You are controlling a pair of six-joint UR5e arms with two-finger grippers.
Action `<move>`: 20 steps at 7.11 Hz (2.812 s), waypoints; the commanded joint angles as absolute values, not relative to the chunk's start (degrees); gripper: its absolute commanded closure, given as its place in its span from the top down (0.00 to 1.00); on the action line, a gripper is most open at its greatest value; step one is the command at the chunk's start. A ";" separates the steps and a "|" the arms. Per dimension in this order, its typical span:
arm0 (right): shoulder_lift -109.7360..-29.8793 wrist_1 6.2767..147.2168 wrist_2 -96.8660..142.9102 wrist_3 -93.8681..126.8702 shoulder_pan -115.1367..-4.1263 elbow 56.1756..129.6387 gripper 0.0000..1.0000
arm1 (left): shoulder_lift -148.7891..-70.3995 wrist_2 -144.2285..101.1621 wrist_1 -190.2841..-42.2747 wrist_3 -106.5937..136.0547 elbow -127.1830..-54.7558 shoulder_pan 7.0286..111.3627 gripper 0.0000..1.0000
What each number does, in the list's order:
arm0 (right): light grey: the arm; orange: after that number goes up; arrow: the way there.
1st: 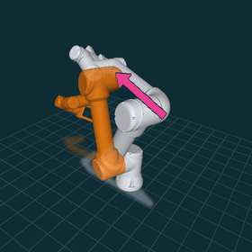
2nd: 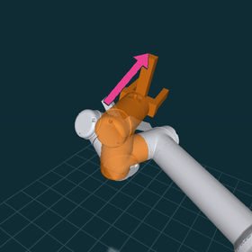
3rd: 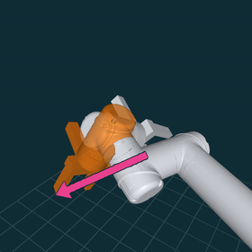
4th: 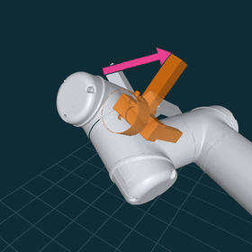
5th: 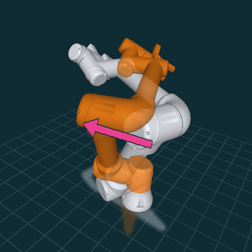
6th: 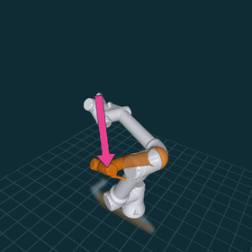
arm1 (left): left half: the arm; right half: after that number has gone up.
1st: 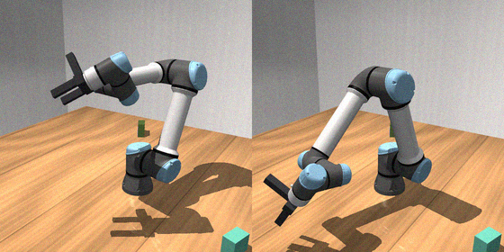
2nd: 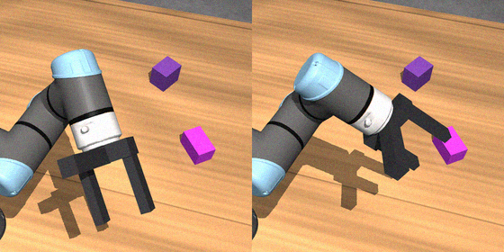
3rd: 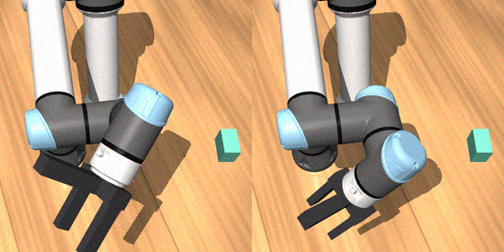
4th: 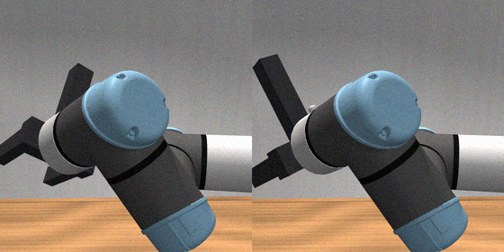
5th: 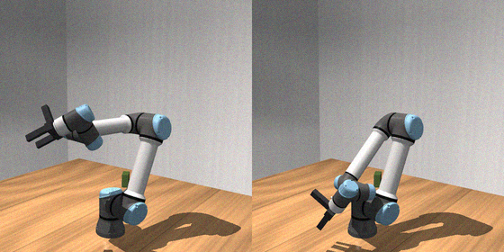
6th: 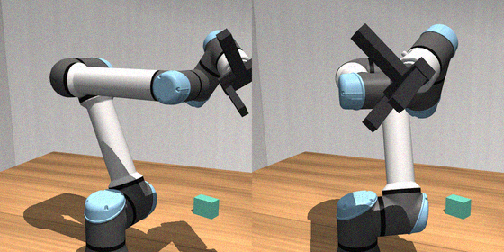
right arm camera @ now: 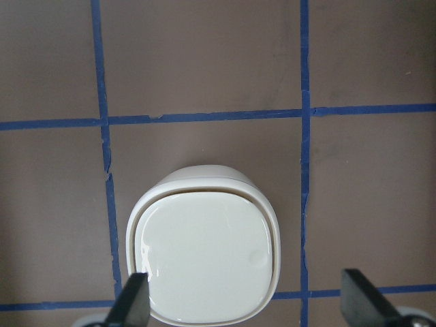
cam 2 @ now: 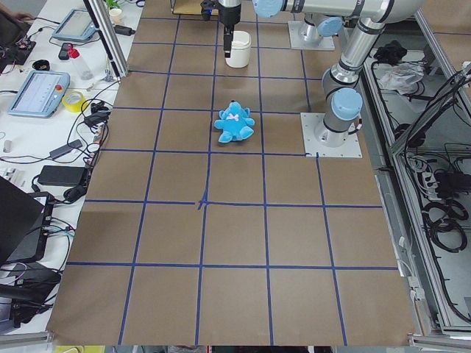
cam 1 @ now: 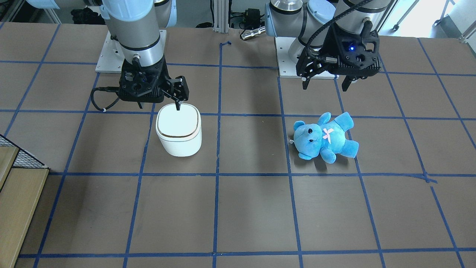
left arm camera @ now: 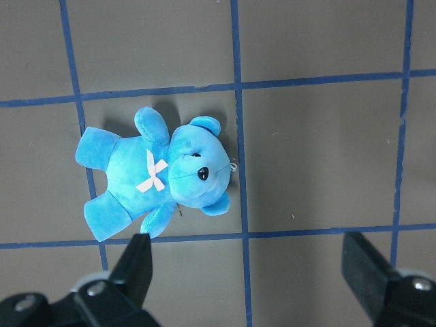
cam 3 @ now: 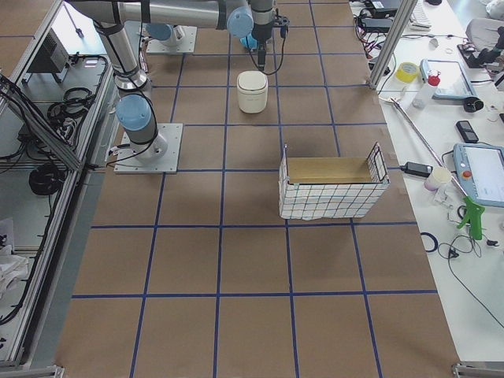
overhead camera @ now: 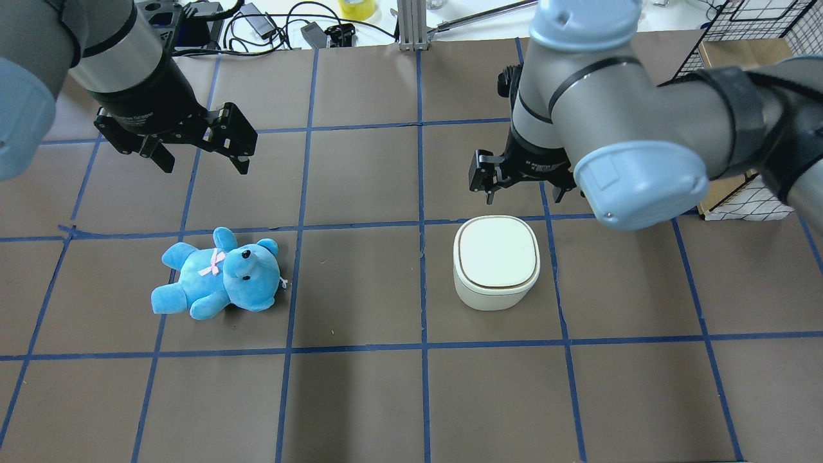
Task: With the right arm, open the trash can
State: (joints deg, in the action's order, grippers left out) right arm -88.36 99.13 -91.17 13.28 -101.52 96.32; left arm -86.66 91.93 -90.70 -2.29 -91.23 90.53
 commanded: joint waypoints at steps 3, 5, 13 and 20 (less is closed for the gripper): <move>-88.24 82.71 -90.79 13.01 -100.99 80.51 1.00 | -86.66 91.93 -90.70 -2.29 -91.23 90.53 1.00; -88.07 83.67 -91.05 13.01 -101.07 80.59 1.00 | -86.66 91.93 -90.70 -2.29 -91.23 90.53 1.00; -87.98 83.67 -90.62 6.24 -95.19 80.68 1.00 | -86.66 91.93 -90.70 -2.29 -91.23 90.61 1.00; -88.07 83.58 -91.05 6.77 -95.27 80.60 1.00 | -86.66 91.93 -90.70 -2.29 -91.23 90.53 1.00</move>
